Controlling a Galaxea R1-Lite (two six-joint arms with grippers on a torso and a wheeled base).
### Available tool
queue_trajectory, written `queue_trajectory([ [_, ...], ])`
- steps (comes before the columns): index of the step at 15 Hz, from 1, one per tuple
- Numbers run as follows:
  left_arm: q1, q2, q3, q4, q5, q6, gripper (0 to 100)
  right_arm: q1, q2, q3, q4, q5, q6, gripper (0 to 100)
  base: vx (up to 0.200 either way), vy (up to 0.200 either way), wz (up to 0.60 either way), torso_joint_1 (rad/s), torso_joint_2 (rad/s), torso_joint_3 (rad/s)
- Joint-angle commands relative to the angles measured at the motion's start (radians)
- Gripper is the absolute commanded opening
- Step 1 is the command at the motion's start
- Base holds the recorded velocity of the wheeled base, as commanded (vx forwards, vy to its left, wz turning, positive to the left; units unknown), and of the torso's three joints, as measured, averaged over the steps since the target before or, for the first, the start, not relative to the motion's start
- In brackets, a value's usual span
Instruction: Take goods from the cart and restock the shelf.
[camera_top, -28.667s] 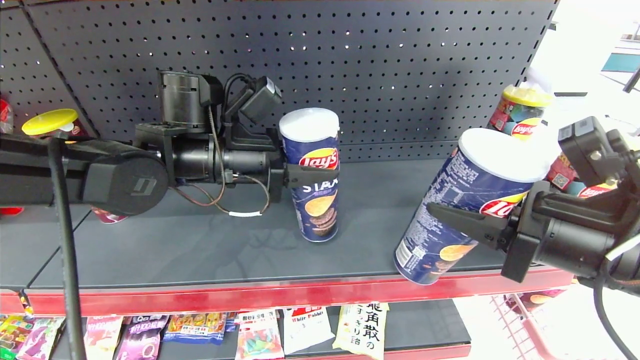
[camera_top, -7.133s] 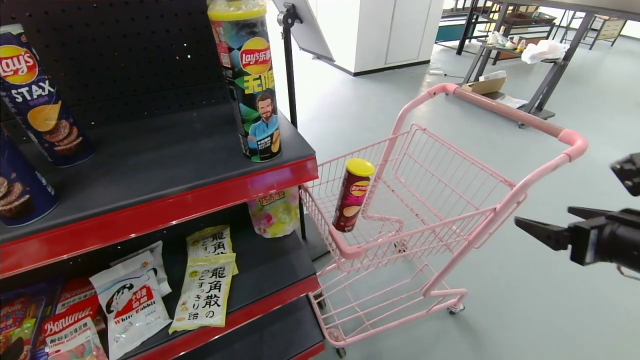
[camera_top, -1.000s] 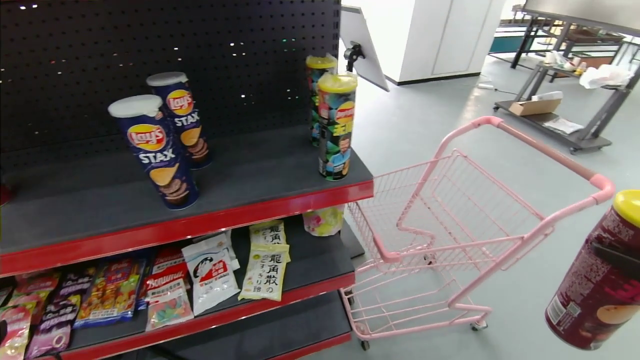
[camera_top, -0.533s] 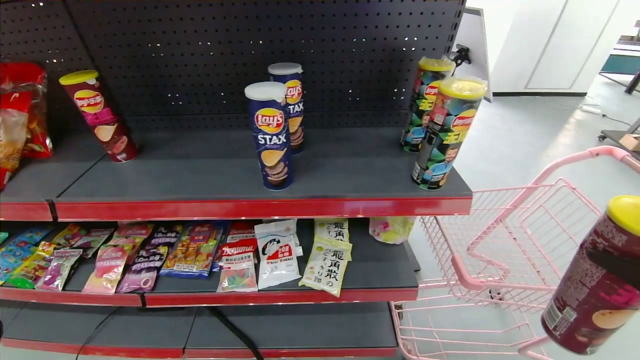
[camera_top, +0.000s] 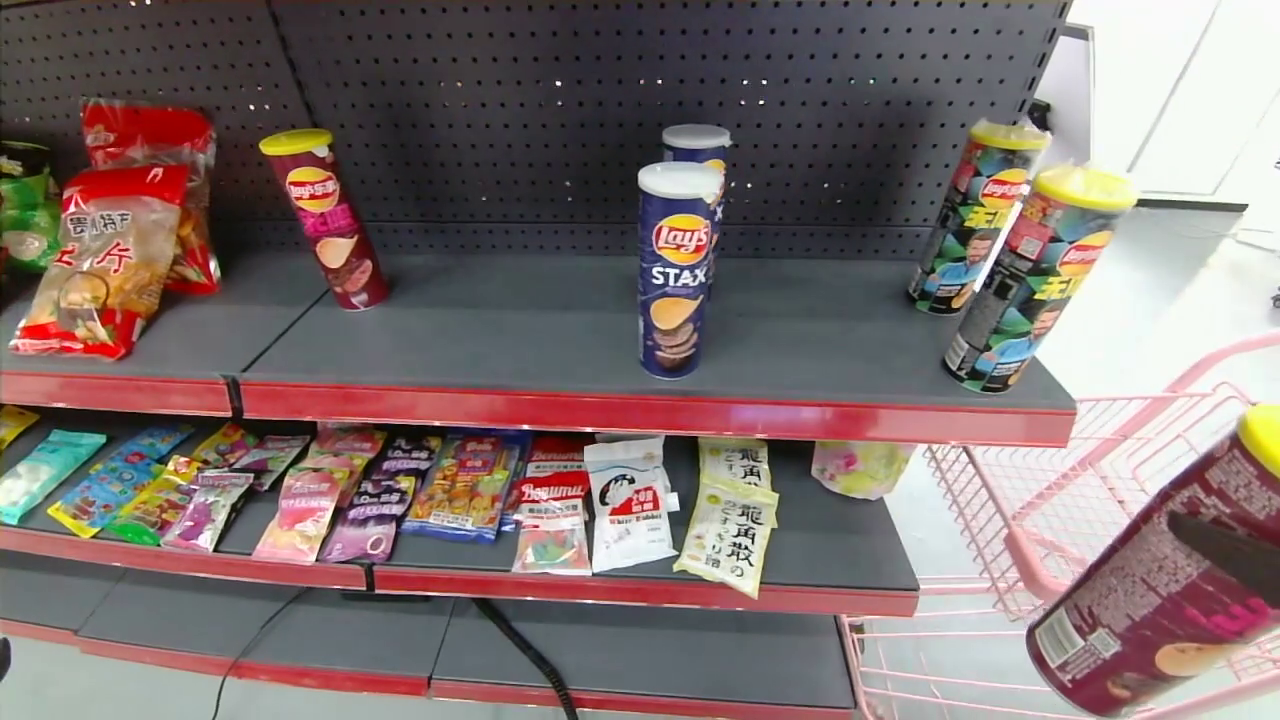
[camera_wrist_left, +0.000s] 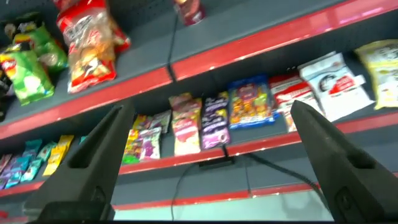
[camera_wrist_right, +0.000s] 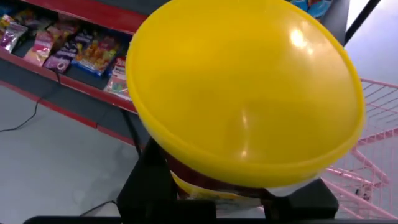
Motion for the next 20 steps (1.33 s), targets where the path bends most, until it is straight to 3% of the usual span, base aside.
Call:
queue_trajectory([
  [1, -0.001, 0.002, 0.0, 0.0, 0.0, 0.0, 100, -0.002, -0.013, 0.002, -0.003, 0.001, 0.012, 0, 0.0, 0.2, 0.0, 0.002, -0.01, 0.012],
  [4, 0.001, 0.001, -0.002, 0.0, 0.0, 0.0, 100, 0.004, -0.026, 0.002, -0.004, 0.005, 0.062, 0, 0.0, 0.2, 0.0, 0.001, 0.0, 0.001],
  [20, 0.001, -0.009, -0.008, 0.0, 0.002, 0.002, 100, 0.007, -0.152, 0.077, -0.001, 0.008, 0.056, 0, 0.0, 0.2, 0.0, 0.002, 0.0, 0.002],
])
